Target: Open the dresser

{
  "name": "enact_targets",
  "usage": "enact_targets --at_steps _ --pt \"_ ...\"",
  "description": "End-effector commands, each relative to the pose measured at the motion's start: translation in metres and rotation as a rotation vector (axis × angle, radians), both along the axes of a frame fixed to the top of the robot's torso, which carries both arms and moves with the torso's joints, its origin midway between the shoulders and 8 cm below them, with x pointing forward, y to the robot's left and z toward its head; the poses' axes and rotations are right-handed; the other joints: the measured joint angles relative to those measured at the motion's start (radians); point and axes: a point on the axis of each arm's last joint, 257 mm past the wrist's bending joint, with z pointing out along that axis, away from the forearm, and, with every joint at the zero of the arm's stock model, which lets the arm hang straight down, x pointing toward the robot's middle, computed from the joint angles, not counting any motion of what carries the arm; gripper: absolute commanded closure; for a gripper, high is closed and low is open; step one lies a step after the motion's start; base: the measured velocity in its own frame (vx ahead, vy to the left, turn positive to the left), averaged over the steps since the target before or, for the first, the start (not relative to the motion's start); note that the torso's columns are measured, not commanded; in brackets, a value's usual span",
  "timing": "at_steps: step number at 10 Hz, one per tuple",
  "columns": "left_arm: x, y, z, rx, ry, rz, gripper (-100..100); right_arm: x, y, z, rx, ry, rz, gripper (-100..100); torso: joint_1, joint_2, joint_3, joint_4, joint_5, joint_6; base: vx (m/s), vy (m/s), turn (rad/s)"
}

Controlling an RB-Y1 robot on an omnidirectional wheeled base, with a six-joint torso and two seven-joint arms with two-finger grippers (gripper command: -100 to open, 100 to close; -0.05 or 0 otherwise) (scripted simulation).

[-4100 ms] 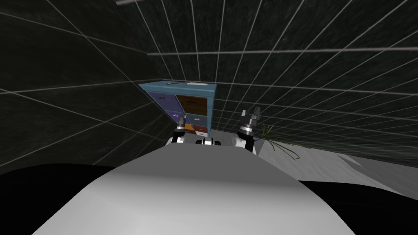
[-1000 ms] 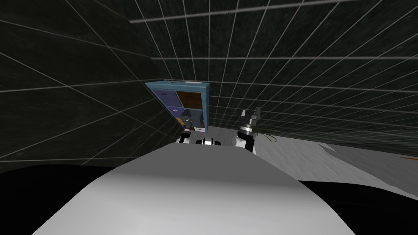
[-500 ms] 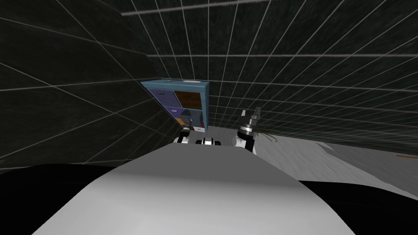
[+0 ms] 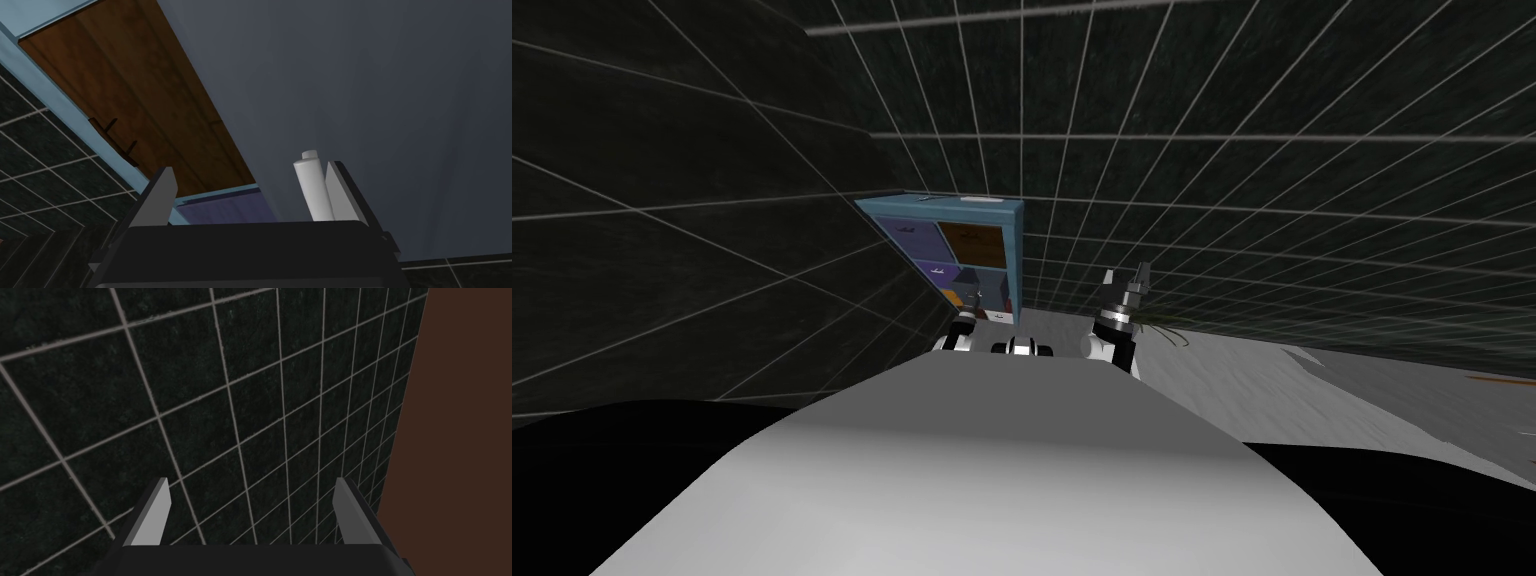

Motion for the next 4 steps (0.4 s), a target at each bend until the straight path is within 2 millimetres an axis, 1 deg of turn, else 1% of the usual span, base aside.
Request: enact_targets --at_steps 1,4 --pt "-0.0002 0.0002 -0.0011 0.000 0.003 0.000 0 0.0000 0.0000 0.0000 0.000 0.000 0.000 0 0.000 -0.001 -0.001 -0.001 0.000 0.000 0.000 0.000 0.000" --pt "-0.0005 0.0006 -0.0026 0.000 0.007 0.001 0 0.0000 0.0000 0.0000 0.000 0.000 0.000 0 0.001 -0.002 -0.001 -0.002 0.001 0.000 0.000 0.000 0.000"
